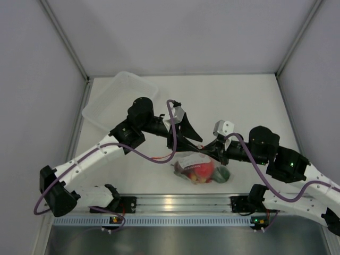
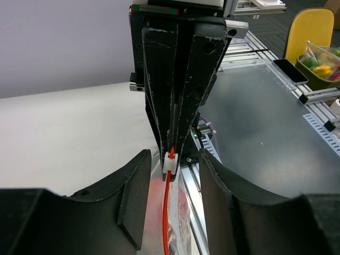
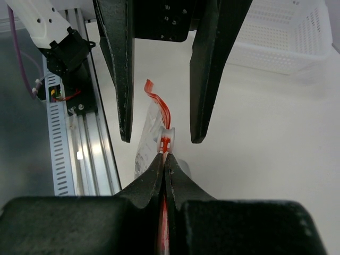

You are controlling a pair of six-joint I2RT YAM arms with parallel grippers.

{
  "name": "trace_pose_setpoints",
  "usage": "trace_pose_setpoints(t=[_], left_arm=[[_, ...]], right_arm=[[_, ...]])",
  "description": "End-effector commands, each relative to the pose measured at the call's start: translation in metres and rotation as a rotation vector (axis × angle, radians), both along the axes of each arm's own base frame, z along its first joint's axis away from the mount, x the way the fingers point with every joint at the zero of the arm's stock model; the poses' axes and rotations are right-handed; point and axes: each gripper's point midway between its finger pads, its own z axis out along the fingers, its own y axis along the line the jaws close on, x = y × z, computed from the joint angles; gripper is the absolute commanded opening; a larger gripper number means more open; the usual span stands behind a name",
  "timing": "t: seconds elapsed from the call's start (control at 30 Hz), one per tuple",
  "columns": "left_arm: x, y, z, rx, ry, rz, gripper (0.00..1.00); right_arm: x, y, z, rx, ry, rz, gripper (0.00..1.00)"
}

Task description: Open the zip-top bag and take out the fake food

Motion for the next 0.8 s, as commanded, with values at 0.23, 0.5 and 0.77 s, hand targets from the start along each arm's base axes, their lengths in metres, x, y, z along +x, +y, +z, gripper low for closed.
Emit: trace_pose_setpoints(t=[0.23, 0.5, 0.77], left_arm=[[0.001, -0.004, 0.002, -0.026, -0.026, -0.026, 0.31], [0.001, -0.005, -0.004, -0.014, -0.012, -0.033, 0.33], [0.004, -0.007, -0.003, -0.013, -0.009, -0.022, 0.12]], right_arm=[[0.003, -0.003, 0.042, 0.104, -0.076, -0.014, 0.00], [0.005, -0.004, 0.045, 0.120, -0.075, -0.033, 0.00], [0.004, -0.003, 0.049, 0.135, -0.072, -0.030, 0.00]])
